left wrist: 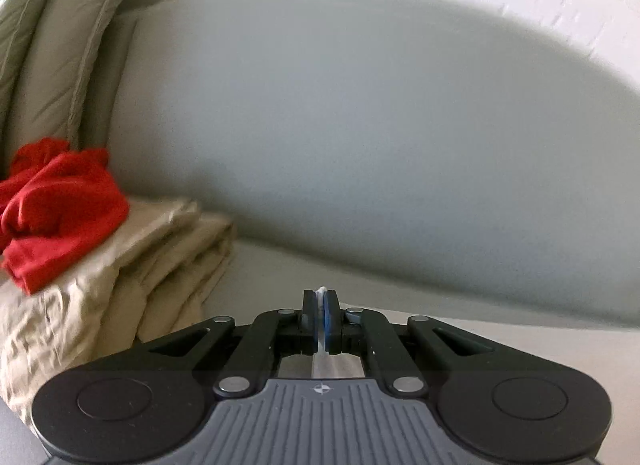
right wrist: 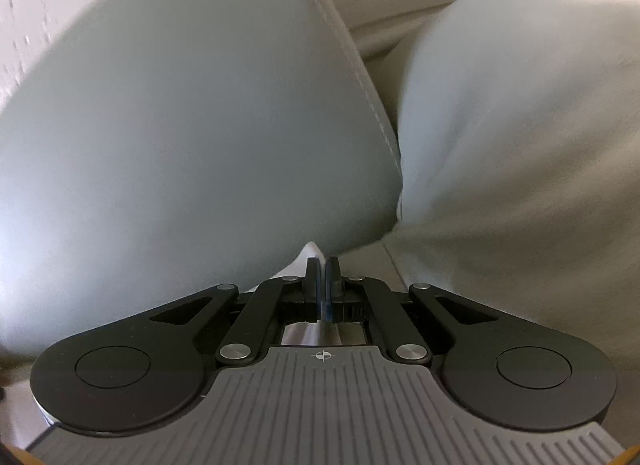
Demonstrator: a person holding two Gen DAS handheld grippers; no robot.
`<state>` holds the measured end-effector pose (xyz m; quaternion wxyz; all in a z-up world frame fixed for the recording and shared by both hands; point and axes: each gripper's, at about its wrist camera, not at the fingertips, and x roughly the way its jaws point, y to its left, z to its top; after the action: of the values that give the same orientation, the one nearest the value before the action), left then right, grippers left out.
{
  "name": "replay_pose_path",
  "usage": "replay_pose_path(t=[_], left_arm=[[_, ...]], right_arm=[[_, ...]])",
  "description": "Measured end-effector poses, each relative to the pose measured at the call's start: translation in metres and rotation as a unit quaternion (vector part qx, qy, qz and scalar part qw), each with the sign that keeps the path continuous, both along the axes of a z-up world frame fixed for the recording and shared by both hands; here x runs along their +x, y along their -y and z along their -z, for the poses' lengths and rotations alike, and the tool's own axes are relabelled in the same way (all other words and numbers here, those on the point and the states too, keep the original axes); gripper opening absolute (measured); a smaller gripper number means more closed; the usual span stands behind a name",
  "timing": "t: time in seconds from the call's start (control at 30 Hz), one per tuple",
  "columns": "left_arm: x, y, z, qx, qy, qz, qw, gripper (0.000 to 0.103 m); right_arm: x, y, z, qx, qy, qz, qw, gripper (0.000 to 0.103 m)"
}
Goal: Fold clothes
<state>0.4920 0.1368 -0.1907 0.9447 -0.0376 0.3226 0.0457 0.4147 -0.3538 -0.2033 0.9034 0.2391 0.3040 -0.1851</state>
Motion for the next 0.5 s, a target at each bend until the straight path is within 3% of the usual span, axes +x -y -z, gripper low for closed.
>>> replay_pose_path(t=[0.07,0.1,0.13,0.17,0.2,0.27,0.37,0.43,0.5], left_arm=[[-0.001,0.002,0.003,0.011,-0.008,-0.011,0.9998,0.011],[-0.004,0.003,0.000,0.016,-0.006,-0.015,0.9997,0.012],[-0.009,0.003,-0.006,0.017,-0.005,-0.021,0.9996,0.014],[-0.020,0.004,-0.013,0.021,-0.002,-0.030,0.9993,0.014],[-0.029,0.003,-0.022,0.022,-0.001,-0.033,0.9992,0.015],[-0.058,-0.005,-0.045,0.003,0.002,-0.027,0.9996,0.025],[-0.118,-0.015,-0.087,-0.053,-0.015,0.011,0.9984,0.031],[-0.152,-0.016,-0.107,-0.074,-0.054,0.037,0.9951,0.040],[-0.188,-0.010,-0.116,-0.087,-0.101,0.078,0.9880,0.043]], right_arm=[[0.005,-0.007,0.005,-0.023,-0.005,-0.004,1.000,0.002],[0.007,-0.008,0.005,-0.025,-0.009,-0.006,1.000,0.009],[0.007,-0.006,0.001,-0.014,-0.010,-0.009,1.000,0.019],[0.004,-0.003,-0.005,0.001,-0.008,-0.008,1.000,0.039],[-0.007,0.000,-0.015,0.002,0.003,0.003,1.000,0.042],[-0.032,0.006,-0.036,0.010,0.030,0.020,0.999,0.044],[-0.095,0.011,-0.071,0.052,0.061,0.027,0.996,0.045],[-0.138,0.014,-0.095,0.080,0.081,0.032,0.993,0.047],[-0.165,0.020,-0.092,0.113,0.058,0.009,0.992,0.053]])
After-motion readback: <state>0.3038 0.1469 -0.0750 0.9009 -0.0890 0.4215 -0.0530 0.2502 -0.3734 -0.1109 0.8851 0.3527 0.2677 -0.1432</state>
